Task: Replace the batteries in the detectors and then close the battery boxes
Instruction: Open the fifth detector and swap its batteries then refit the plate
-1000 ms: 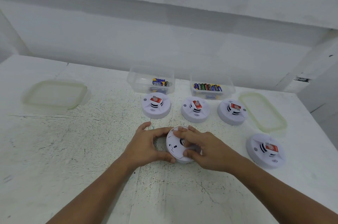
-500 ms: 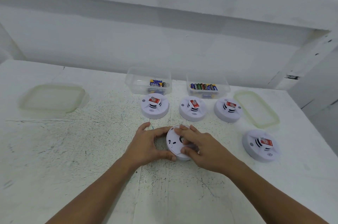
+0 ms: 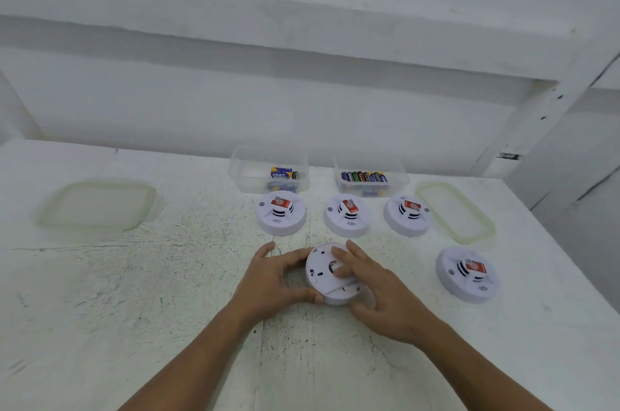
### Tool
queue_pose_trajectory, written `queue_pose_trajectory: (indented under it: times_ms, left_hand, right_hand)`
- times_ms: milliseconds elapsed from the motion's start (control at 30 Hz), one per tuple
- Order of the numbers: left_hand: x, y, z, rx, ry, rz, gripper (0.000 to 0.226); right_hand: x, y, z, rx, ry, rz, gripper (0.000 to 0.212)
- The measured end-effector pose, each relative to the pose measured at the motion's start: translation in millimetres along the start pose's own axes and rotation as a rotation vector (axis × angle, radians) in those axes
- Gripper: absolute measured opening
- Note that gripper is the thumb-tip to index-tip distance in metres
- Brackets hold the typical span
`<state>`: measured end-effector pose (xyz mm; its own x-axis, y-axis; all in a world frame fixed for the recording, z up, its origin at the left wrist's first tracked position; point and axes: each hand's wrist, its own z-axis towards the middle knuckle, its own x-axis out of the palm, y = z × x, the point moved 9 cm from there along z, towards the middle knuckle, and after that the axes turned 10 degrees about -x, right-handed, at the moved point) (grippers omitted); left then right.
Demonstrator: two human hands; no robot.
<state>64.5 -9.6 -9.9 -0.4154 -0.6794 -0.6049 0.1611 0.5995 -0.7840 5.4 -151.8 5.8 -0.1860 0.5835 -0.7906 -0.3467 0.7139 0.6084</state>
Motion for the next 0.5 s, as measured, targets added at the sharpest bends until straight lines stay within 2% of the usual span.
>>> queue_pose_trajectory:
  times_ms: [100,167,233,333,433,500]
  left_hand:
    - [-3,3,0,-0.055,-0.009,-0.044,0.07]
    - [-4,3,1,-0.05,-0.017,-0.071,0.058]
    - [-5,-1,2,-0.006,-0.008,-0.105,0.045]
    - [-13,-5,-2,0.018,-0.032,-0.212,0.037]
    - [-20,-6,-7,0.008,-0.059,-0.367,0.019]
    - [-20,-3,-8,-0.026,-0.061,-0.421,0.02]
  right_hand:
    - [-1,-4,-2,-0.048,-0.051,-0.063,0.054]
    - [-7,-5,-2,-0.059,-0.136,-0.003,0.05]
    - [-12,-6,-2,-0.026,-0.198,0.118,0.045]
    - [-19,-4,0,0.038,-0.284,0.307,0.031]
    - [-21,0,7,0.101,-0.39,0.587,0.03]
    - [-15,1,13,0.136,-0.432,0.779,0.029]
